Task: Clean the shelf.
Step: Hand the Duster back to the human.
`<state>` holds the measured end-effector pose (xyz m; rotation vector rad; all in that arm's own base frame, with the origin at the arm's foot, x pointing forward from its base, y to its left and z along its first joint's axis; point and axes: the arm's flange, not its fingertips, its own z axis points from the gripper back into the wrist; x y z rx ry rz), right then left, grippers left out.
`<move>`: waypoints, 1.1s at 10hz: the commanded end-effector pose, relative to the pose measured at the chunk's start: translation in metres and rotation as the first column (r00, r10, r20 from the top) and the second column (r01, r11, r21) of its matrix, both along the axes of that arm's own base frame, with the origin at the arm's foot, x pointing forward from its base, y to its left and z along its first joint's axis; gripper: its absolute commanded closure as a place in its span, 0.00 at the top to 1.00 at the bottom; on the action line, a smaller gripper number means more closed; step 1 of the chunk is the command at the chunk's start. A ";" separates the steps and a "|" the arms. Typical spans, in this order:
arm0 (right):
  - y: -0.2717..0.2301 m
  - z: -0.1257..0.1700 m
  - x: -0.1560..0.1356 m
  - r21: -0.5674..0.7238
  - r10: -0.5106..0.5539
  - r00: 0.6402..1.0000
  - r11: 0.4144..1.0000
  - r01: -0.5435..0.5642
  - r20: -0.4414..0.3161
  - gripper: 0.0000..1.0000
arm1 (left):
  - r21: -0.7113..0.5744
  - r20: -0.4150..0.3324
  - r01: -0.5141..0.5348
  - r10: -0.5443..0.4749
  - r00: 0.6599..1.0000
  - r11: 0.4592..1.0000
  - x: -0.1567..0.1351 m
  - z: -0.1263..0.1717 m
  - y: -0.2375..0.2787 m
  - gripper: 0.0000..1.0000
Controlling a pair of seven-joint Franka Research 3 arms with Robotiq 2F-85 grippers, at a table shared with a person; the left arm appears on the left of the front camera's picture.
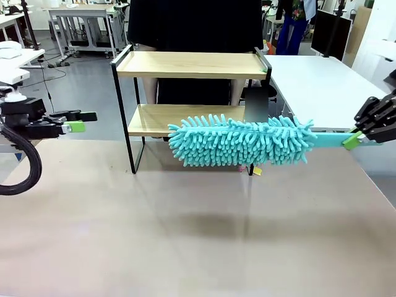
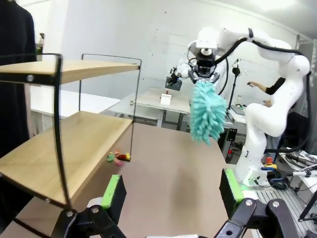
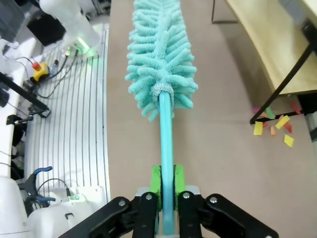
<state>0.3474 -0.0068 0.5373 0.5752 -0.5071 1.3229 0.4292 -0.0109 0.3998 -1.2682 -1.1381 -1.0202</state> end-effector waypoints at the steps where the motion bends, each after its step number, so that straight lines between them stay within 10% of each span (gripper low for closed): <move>1: -0.003 0.004 0.010 0.061 0.033 0.999 0.998 -0.033 0.008 0.13 | 0.011 0.038 -0.013 0.013 0.999 1.000 -0.024 0.007 -0.005 1.00; 11: -0.003 -0.001 0.007 0.030 0.009 1.000 0.999 -0.009 -0.006 0.13 | 0.038 0.069 0.041 -0.044 0.997 0.998 -0.036 0.014 -0.047 1.00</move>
